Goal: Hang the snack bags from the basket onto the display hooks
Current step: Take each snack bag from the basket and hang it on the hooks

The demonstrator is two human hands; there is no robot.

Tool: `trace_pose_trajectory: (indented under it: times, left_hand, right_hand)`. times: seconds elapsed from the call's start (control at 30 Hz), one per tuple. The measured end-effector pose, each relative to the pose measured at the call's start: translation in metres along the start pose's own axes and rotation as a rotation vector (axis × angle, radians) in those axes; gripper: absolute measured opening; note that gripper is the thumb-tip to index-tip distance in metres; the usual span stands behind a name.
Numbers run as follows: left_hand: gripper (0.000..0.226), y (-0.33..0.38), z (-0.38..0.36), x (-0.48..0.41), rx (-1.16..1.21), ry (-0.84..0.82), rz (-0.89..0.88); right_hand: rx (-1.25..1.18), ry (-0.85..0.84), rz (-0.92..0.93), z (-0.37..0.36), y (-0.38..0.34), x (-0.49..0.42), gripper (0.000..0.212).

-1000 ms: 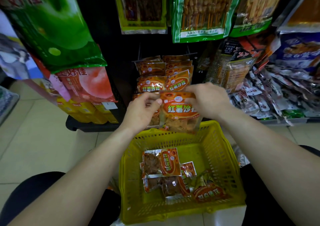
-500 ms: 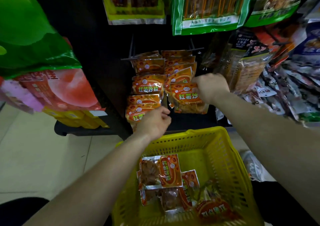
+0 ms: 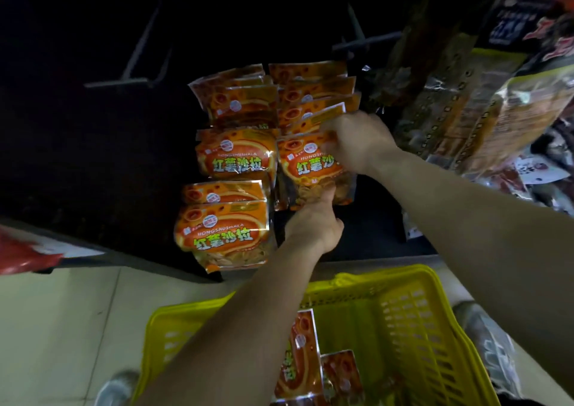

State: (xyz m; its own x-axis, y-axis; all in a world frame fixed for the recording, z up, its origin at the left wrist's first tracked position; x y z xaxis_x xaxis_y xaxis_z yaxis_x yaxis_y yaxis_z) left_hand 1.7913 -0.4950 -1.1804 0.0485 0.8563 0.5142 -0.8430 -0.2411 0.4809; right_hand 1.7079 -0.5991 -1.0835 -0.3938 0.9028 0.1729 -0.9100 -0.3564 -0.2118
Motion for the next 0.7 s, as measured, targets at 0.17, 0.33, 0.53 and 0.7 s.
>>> trace_pose_trajectory:
  times: [0.17,0.33,0.53,0.7]
  left_hand:
    - [0.064,-0.001,0.008,-0.01,-0.088,0.142,0.024]
    - [0.069,-0.002,0.0,0.003,-0.106,0.071,0.017]
    - [0.072,-0.002,0.013,0.028,-0.053,0.036,0.011]
    - [0.07,0.005,0.033,0.064,-0.011,0.04,-0.049]
  right_hand:
    - [0.021,0.082,-0.052,-0.001,0.006,-0.013,0.034]
    - [0.079,0.129,-0.052,-0.001,0.006,-0.002,0.061]
    - [0.131,0.171,-0.055,0.011,-0.005,0.03,0.077]
    - [0.104,0.136,-0.081,0.031,-0.018,0.071,0.079]
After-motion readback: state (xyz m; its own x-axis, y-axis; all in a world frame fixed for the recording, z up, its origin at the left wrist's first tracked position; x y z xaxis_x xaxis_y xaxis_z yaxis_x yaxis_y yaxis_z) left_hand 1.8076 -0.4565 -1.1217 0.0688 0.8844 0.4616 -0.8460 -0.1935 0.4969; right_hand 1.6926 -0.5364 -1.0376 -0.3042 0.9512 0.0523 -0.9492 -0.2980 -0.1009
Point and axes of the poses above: each hand's wrist, its own x-axis away from the middle knuckle, its own z-axis out of the back of the hand, y = z × x, the point moved 4 cm from there along -x, towards the middle knuckle, and after that the axes turned 8 degrees about -y, right-handed, at the moved point
